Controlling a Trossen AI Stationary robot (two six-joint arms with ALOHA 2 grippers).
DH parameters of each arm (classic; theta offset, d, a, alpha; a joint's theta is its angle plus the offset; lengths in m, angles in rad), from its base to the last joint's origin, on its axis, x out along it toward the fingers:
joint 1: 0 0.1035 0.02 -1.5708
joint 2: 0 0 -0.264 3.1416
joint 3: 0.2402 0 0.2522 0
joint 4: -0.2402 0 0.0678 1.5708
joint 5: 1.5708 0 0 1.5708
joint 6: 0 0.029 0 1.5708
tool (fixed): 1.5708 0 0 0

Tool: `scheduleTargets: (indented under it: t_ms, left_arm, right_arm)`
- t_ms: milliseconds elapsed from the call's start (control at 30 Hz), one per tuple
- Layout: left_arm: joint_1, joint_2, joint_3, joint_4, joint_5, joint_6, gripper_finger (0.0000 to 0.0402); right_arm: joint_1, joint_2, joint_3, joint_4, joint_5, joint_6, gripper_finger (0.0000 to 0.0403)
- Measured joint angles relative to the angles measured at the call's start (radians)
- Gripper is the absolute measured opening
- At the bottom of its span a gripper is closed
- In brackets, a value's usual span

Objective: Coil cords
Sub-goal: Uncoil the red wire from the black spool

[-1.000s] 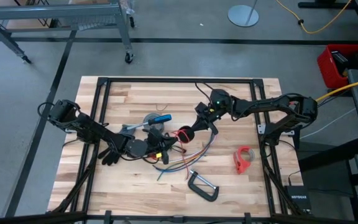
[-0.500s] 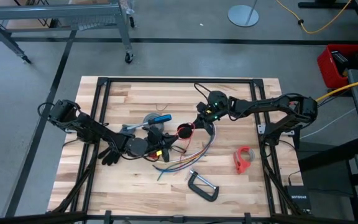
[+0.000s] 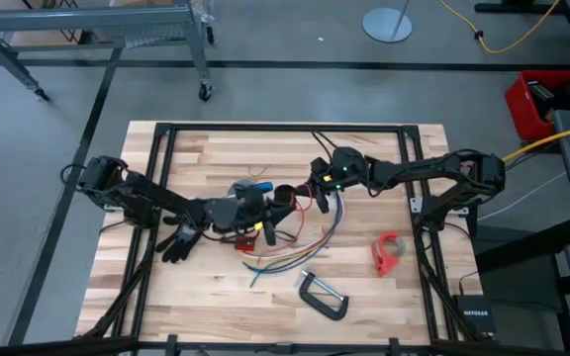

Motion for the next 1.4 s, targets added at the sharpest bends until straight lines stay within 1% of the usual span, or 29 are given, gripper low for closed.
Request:
scheduleTargets:
  t_ms: [67,167,300,400,567,700,867,1000,1200,1400]
  left_arm:
    - [0.001,0.0,0.021,-0.007,0.028,0.026,0.0001]
    - [-0.005,0.0,0.051,-0.052,0.04,0.034,0.0001]
    - [-0.028,0.0,0.079,-0.147,0.044,0.004,0.0001]
    - [-0.054,0.0,0.082,-0.18,0.043,-0.018,0.0001]
    - [-0.094,0.0,0.083,-0.234,0.043,-0.06,0.0001]
    - [-0.122,0.0,0.083,-0.304,0.036,-0.116,0.0001]
    - [-0.156,0.0,0.083,-0.413,0.019,-0.211,0.0001]
    - [-0.184,0.0,0.083,-0.5,-0.033,-0.289,0.0001]
    - [-0.224,-0.001,0.083,-0.637,-0.106,-0.447,0.0001]
    - [-0.239,-0.001,0.083,-0.69,-0.163,-0.481,0.0001]
  right_arm:
    - [0.0,0.0,0.015,0.003,0.016,-0.001,0.0]
    - [0.0,0.0,0.042,0.003,0.026,-0.003,0.0]
    - [0.0,0.0,0.081,0.0,0.048,-0.025,0.0]
    - [0.0,0.0,0.108,-0.001,0.07,-0.029,0.0]
    - [0.0,0.0,0.143,-0.001,0.064,-0.032,0.0]
    - [-0.001,0.0,0.162,-0.011,0.021,-0.032,0.0]
    - [-0.021,0.0,0.187,-0.071,-0.085,-0.033,0.0]
    - [-0.044,0.0,0.188,-0.082,-0.153,-0.026,0.0]
    - [-0.074,0.0,0.189,-0.107,-0.191,-0.025,0.0]
    - [-0.075,0.001,0.189,-0.122,-0.223,-0.027,0.0]
